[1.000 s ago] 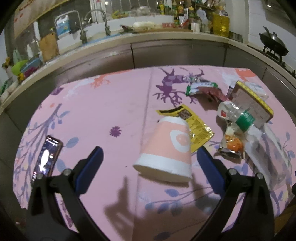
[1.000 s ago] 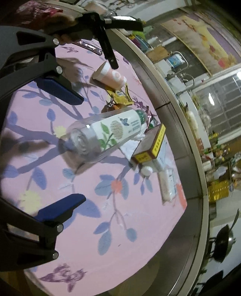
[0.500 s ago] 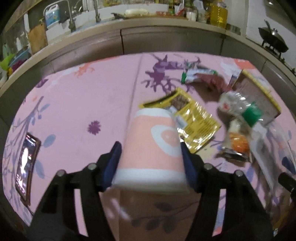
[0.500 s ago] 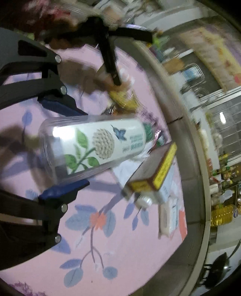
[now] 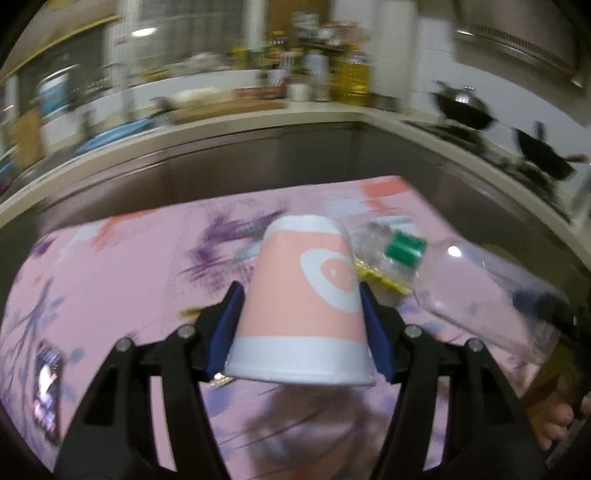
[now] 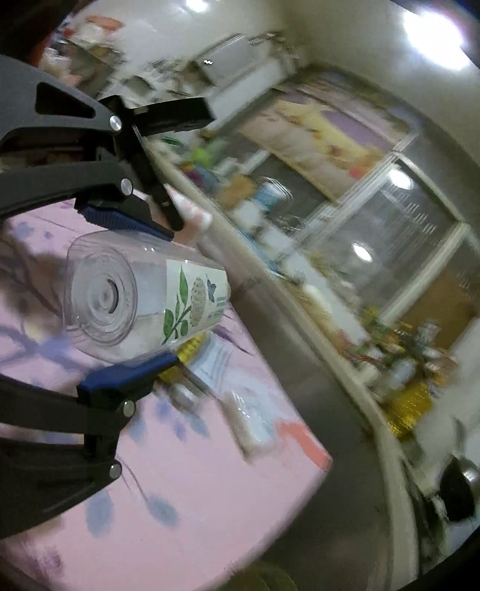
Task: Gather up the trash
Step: 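Carry the cup with the left tool while the right tool carries the bottle into the beige bin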
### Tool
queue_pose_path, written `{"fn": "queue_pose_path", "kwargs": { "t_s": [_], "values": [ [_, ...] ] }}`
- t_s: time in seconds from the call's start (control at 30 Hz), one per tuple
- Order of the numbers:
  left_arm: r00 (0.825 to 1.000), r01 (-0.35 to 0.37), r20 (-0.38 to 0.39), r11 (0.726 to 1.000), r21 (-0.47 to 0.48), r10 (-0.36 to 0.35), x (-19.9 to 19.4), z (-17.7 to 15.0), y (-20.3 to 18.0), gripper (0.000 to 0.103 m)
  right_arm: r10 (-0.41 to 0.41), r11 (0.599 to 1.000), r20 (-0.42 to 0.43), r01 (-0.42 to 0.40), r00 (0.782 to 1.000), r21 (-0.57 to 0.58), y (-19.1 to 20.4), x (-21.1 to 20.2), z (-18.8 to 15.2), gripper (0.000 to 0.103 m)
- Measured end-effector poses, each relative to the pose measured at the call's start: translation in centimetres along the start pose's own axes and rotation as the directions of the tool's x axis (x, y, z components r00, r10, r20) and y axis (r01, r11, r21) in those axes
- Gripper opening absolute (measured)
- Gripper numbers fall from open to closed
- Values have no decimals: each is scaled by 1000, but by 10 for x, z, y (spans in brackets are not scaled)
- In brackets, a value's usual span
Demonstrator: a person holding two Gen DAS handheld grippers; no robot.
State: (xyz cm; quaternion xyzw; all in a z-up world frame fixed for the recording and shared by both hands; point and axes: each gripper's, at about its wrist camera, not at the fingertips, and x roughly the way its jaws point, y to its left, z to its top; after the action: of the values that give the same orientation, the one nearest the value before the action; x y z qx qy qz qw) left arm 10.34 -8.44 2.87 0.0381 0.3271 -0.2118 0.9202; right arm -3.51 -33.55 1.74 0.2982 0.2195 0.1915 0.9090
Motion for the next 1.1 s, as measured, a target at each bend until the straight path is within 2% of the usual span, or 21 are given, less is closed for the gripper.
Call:
{"fn": "queue_pose_path", "kwargs": {
  "t_s": [0.07, 0.13, 0.17, 0.23, 0.33, 0.4, 0.43, 0.47, 0.5, 0.57, 0.6, 0.63, 0.7, 0.73, 0.8, 0.83, 0.87, 0.93, 1.0, 1.1],
  "values": [
    [996, 86, 5, 994, 66, -86, 15, 23, -42, 60, -79, 997, 102, 77, 992, 21, -23, -37, 17, 58],
    [985, 170, -7, 977, 128, -171, 33, 41, -86, 60, -156, 987, 166, 147, 974, 64, -47, -68, 27, 58],
    [972, 233, -27, 959, 161, -232, 47, 51, -115, 60, -230, 972, 203, 214, 952, 100, -66, -91, 32, 58],
    [933, 359, -92, 909, 211, -348, 76, 63, -171, 61, -341, 938, 229, 313, 912, 150, -93, -118, 38, 58],
    [851, 515, -245, 831, 210, -465, 128, 70, -243, 61, -498, 857, 191, 446, 846, 258, -142, -150, 43, 58],
    [807, 564, -337, 801, 202, -484, 161, 65, -284, 62, -574, 798, 128, 519, 808, 306, -172, -160, 45, 58],
    [792, 577, -375, 791, 203, -481, 177, 62, -301, 64, -593, 778, 103, 536, 798, 328, -184, -161, 45, 58],
    [784, 580, -405, 787, 210, -470, 187, 59, -322, 64, -607, 759, 80, 547, 791, 353, -199, -163, 46, 59],
    [785, 573, -425, 789, 220, -451, 198, 55, -336, 66, -618, 745, 70, 556, 783, 368, -208, -160, 46, 59],
    [791, 544, -467, 802, 245, -395, 223, 46, -356, 76, -630, 731, 63, 565, 774, 383, -222, -158, 47, 59],
    [797, 527, -480, 810, 258, -367, 230, 42, -363, 84, -621, 734, 66, 549, 781, 400, -230, -156, 49, 60],
    [808, 504, -484, 820, 272, -336, 239, 39, -368, 84, -614, 731, 64, 537, 787, 420, -236, -154, 51, 62],
    [823, 475, -478, 833, 286, -305, 243, 36, -367, 84, -614, 727, 68, 530, 786, 437, -240, -149, 53, 74],
    [829, 464, -475, 839, 284, -297, 242, 37, -365, 84, -615, 729, 80, 527, 785, 436, -236, -149, 53, 74],
    [836, 460, -450, 848, 263, -314, 230, 42, -356, 84, -612, 744, 118, 519, 782, 422, -228, -153, 54, 74],
    [845, 457, -424, 851, 258, -326, 220, 46, -349, 84, -613, 748, 136, 517, 778, 415, -225, -156, 50, 74],
    [853, 452, -404, 854, 258, -330, 212, 46, -352, 84, -619, 750, 156, 519, 770, 410, -221, -161, 48, 74],
    [863, 456, -352, 857, 239, -361, 186, 51, -330, 84, -626, 750, 196, 514, 755, 416, -214, -172, 47, 74],
    [867, 465, -309, 857, 223, -391, 164, 52, -307, 84, -633, 748, 227, 510, 740, 424, -203, -180, 42, 74],
    [877, 463, -244, 865, 194, -415, 125, 40, -261, 85, -623, 760, 241, 503, 744, 413, -191, -179, 35, 74]
  ]
}}
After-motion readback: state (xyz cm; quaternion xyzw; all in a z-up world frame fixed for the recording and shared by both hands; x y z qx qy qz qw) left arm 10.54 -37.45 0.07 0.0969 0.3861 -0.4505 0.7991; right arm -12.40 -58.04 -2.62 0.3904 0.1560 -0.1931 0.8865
